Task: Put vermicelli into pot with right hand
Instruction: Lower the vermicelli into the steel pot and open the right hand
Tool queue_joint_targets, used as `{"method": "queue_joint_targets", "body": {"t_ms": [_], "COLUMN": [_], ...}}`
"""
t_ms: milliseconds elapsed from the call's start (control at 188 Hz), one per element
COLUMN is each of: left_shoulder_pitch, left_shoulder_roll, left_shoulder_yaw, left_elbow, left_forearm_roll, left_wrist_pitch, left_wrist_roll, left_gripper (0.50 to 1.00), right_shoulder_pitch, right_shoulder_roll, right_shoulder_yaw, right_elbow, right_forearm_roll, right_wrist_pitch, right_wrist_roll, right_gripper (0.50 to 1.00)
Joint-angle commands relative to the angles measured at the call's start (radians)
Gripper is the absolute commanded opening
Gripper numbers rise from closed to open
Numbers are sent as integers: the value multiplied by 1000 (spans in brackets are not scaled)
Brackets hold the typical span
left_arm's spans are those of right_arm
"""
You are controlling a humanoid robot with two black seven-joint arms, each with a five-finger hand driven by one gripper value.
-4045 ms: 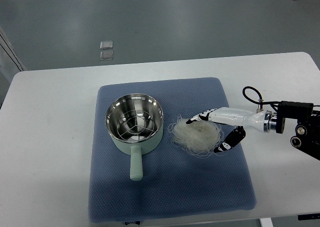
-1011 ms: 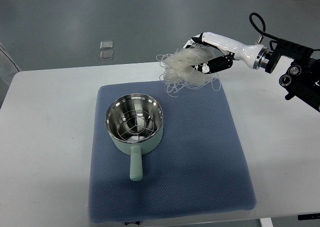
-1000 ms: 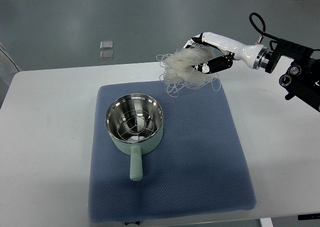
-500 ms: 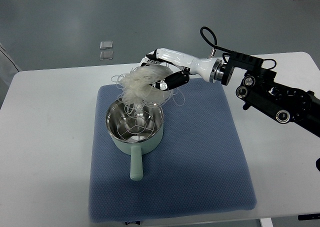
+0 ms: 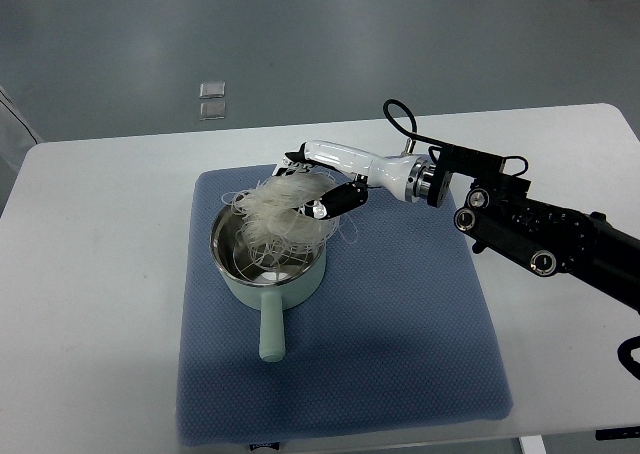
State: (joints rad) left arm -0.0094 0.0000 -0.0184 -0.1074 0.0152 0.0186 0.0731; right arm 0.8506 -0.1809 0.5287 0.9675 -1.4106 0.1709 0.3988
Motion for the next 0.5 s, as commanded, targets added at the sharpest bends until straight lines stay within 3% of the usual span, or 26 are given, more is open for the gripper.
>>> {"method": "queue_joint_targets", "body": {"t_ms": [0,138,218,495], "left_shoulder_pitch": [0,0,0,0], "left_shoulder_roll": [0,0,0,0], "left_shoulder_yaw": [0,0,0,0], "left_elbow": [0,0,0,0], "left_forearm_roll": [0,0,0,0], "left_wrist_pitch": [0,0,0,0], "left_wrist_roll": [0,0,0,0], "left_gripper": [1000,1000,1000,1000], "right_shoulder_pitch": [-7,-15,-13,-11], "right_shoulder_roll": [6,8,6,3], "right_shoulder_yaw": [1,1,1,2], "right_elbow": [-7,-7,-7,-1], "right_forearm_roll": [-2,-2,-2,5], "right_wrist_pitch": [-7,-13,-24,-22], "right_wrist_roll": [2,2,2,5], "right_gripper": [666,750,756,858]}}
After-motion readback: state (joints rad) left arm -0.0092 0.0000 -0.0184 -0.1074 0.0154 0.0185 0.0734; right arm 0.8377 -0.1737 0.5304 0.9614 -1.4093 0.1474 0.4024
